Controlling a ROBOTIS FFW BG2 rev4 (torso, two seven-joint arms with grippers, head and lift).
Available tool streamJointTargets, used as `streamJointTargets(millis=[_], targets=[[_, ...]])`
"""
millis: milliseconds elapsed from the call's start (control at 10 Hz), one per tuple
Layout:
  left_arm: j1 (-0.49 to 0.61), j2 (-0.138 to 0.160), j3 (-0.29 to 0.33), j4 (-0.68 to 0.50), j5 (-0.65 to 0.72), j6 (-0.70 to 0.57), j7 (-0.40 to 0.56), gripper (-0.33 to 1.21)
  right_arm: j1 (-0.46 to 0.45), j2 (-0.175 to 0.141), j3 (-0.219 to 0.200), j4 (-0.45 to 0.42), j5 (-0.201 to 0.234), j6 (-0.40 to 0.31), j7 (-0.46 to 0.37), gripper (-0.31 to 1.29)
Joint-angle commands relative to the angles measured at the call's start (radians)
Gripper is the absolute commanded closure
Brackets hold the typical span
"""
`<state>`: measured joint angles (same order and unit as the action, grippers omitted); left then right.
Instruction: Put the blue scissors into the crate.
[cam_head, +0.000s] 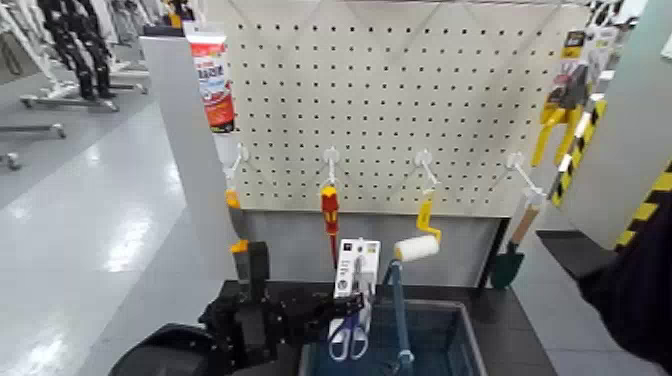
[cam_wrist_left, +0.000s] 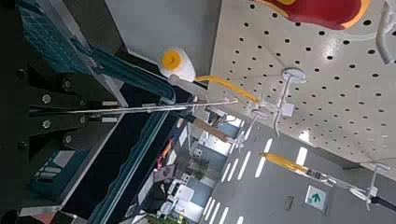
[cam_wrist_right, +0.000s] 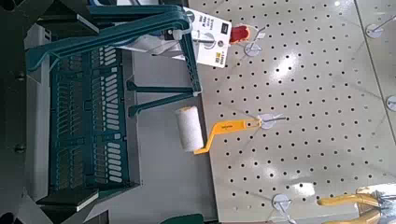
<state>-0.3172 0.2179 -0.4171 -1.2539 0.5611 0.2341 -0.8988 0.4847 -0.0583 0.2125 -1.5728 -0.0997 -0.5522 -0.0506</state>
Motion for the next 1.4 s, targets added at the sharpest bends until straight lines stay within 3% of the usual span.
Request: streamJointTargets(millis=[100, 200, 300, 400, 1000, 1400], targets=[[-0.011, -0.002, -0.017, 0.016, -0.038, 0.01, -0.002, 1.16, 0.0, 0.0, -0.002, -0.001, 0.0, 0.0, 0.0, 0.09], [-0.013, -0.003, -0.019, 0.016, -0.061, 0.019, -0.002, 0.7, 0.0, 0.0, -0.002, 0.0, 0.0, 0.0, 0.0, 0.09], [-0.013, -0.003, -0.017, 0.016, -0.067, 0.025, -0.002, 0.08, 0.0, 0.0, -0.004, 0.0, 0.0, -0.002, 0.0, 0.09], [-0.013, -0.003, -0.014, 0.014, -0.07, 0.025, -0.003, 0.01, 0.0, -0.002, -0.004, -0.001, 0.0, -0.002, 0.0, 0.09], [0.004, -0.002, 0.014, -0.036, -0.075, -0.015, 0.012, 0.0, 0.003, -0.002, -0.005, -0.001, 0.0, -0.009, 0.0, 0.09], [0.178, 0.017, 0.143, -0.286, -0.265, -0.087, 0.219, 0.04, 0.006, -0.002, -0.008, -0.003, 0.0, -0.011, 0.0, 0.09]])
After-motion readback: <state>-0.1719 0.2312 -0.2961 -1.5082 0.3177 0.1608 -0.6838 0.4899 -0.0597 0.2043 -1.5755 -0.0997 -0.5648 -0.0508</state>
